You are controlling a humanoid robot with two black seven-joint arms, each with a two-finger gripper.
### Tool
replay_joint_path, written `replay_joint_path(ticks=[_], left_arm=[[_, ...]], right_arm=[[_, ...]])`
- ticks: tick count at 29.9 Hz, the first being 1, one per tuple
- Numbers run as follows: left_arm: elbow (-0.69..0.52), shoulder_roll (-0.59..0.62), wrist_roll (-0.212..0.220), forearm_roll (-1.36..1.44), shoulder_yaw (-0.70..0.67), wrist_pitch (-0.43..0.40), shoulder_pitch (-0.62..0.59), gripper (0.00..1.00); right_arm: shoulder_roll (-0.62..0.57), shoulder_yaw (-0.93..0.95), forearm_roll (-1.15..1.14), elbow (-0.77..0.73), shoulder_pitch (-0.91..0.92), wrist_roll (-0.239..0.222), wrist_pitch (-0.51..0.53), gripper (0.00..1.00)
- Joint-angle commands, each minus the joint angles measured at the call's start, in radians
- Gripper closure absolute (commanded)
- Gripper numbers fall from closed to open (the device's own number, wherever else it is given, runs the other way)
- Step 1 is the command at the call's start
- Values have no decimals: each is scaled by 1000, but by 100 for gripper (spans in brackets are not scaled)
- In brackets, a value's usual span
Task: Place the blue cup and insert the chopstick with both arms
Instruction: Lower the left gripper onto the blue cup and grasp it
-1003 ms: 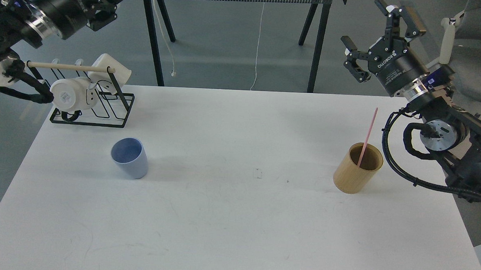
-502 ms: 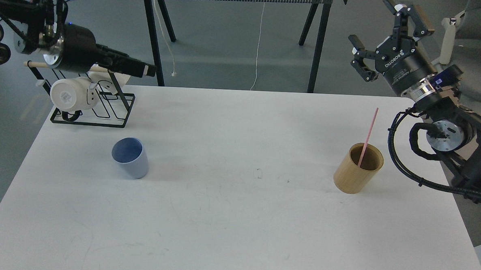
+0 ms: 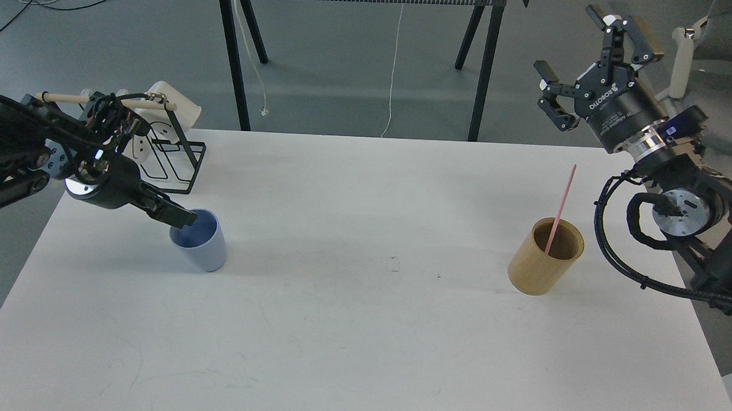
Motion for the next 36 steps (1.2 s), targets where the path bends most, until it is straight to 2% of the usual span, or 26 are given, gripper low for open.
replay_joint_path(ticks=[1,10,14,19,25,29,36], left_arm=[[23,-13,0,-3,0,0,8,1],[37,-21,0,-12,-8,0,36,5],[39,-30,0,-14,-43,0,57,16],[39,-31,0,-14,-57,0,62,24],[78,-38,0,-6,-57,0,89,46],[91,-47,0,-6,-55,0,96,51],[92,-47,0,-7,-57,0,111,93]], right_arm=[[-7,0,0,0,0,0,0,1],[-10,0,0,1,-13,0,0,1],[-14,0,0,3,-16,0,0,1],[-14,0,0,3,-27,0,0,1],[-16,0,0,3,-30,0,0,1],[-16,0,0,3,-31,0,0,1],[-16,1,0,4,-40,0,0,1]])
